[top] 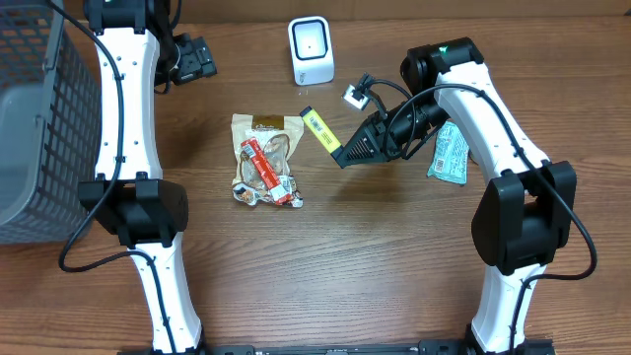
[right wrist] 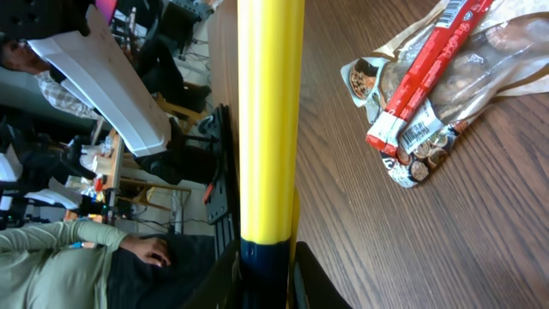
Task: Scan the item barcode
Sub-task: 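Pull the yellow bar out of the bag and lift it, then hold the yellow bar in front of the scanner window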
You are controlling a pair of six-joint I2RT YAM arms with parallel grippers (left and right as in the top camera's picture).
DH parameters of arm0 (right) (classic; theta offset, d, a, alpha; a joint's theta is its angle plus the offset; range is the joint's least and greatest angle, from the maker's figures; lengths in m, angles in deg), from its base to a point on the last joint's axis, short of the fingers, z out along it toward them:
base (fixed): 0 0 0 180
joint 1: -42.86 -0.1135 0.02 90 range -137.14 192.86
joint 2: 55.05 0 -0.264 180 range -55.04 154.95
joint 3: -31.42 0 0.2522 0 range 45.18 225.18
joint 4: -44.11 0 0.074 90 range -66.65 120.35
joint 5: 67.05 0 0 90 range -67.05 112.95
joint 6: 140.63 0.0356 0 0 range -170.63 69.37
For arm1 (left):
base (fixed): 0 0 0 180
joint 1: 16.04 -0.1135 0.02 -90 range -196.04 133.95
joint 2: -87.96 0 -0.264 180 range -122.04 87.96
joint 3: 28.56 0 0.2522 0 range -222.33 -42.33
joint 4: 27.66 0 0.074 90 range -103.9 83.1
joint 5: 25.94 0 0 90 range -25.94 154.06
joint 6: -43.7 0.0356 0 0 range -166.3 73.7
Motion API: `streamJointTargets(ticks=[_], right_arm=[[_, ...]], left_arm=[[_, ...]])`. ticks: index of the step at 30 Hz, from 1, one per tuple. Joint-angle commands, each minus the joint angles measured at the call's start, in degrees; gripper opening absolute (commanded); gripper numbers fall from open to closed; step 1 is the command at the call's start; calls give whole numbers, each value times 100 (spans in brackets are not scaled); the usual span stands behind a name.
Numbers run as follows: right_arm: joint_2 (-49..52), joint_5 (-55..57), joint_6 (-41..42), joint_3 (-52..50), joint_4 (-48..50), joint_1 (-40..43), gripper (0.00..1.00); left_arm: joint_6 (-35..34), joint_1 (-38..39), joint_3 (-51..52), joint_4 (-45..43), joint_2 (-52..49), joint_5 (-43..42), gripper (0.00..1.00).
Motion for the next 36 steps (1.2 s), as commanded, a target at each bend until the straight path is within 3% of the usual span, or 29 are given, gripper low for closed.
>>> streamJointTargets(ticks=[1,14,16,21,26,32,36], right_arm=[[-273,13,-109,151,-2,-26,4],[-271,44,-52,149,409,13,4],[-271,181,496,149,732,13,4],[-271,1429,3230,162,2354,13,3],[-271,2173,4232,382,3620,7,3],[-240,4068,4328,505,5167,-199,4],[-136,5160,3547,505,5853,-549,3]], left_arm=[[-81,39,13,-24,-28,-24,100],[-81,39,13,-24,-28,-24,100],[-81,39,13,-24,-28,-24,100],[-81,44,13,-24,-28,-24,100],[-81,33,13,-24,-28,-24,100],[-81,42,13,-24,-28,-24,100],[-81,44,13,-24,-28,-26,100]])
